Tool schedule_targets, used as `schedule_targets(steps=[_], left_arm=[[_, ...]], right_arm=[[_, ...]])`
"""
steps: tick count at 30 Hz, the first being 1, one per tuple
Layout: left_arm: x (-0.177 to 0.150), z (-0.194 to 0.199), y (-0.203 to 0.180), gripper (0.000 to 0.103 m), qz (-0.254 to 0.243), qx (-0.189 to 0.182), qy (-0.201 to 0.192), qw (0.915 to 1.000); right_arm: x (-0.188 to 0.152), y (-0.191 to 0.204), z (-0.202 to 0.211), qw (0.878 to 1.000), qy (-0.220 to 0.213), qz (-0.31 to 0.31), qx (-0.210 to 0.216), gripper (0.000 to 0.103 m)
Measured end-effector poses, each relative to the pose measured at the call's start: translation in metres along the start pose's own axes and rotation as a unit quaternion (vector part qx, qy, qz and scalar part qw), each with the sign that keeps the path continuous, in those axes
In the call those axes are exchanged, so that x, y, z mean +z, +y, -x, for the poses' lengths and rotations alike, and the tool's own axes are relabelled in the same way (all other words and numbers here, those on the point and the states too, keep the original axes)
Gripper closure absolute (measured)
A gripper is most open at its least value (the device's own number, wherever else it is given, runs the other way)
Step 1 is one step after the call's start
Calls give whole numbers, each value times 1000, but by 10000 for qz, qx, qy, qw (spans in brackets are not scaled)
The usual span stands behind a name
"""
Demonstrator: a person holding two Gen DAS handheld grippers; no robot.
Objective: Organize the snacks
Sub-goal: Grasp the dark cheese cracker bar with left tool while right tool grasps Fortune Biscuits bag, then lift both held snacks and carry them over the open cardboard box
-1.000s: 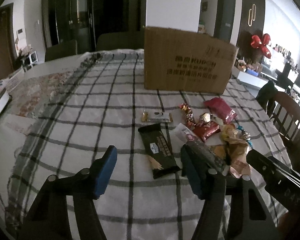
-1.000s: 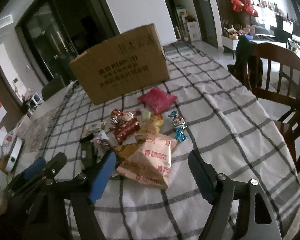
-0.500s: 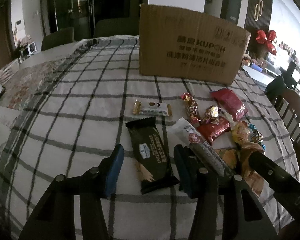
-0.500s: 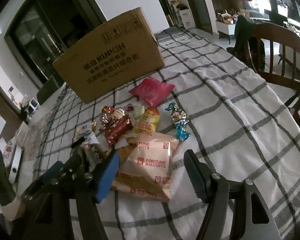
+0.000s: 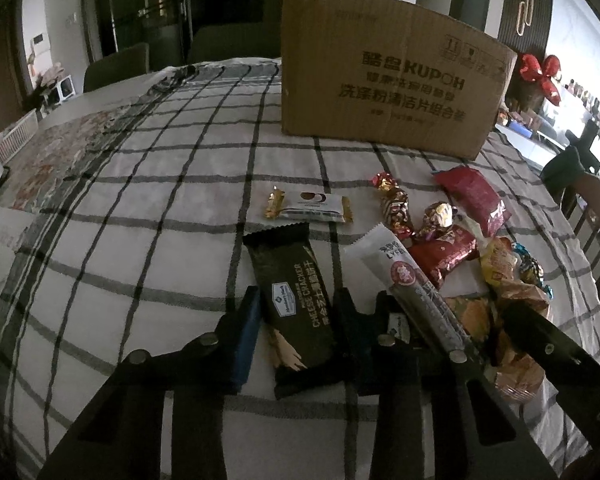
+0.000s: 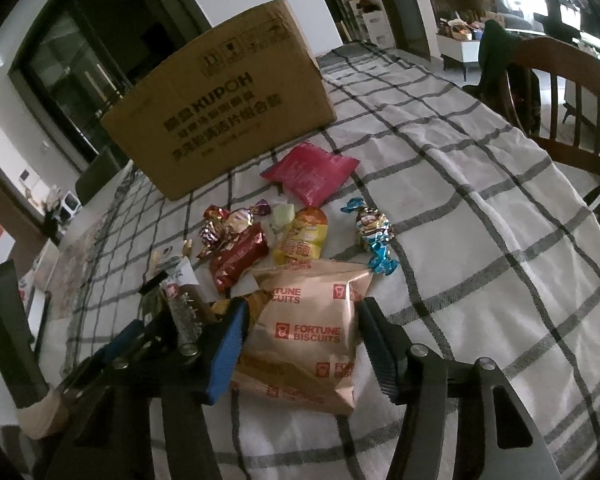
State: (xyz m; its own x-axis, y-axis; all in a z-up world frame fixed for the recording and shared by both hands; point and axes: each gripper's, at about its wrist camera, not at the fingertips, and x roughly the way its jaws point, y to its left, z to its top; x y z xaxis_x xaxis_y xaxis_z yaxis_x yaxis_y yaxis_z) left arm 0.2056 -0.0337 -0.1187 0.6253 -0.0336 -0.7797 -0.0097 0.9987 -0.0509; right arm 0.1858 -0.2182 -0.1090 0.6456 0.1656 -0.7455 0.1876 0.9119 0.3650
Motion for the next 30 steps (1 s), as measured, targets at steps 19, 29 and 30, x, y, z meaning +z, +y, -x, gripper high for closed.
schedule_targets(steps=[19,29,30], left_arm=[[11,65,-2,70,-102,-171,-535,9984],[24,104,-11,70,-275,-416,-849,9951],[26,106,-12,70,-293,-423,-888,9947]], right_arm=[[7,14,34,9976,-350,590,132,58],[21,24,67,9929,-713,935,206,59],[23,24,70,9924,-734,964,224,59]])
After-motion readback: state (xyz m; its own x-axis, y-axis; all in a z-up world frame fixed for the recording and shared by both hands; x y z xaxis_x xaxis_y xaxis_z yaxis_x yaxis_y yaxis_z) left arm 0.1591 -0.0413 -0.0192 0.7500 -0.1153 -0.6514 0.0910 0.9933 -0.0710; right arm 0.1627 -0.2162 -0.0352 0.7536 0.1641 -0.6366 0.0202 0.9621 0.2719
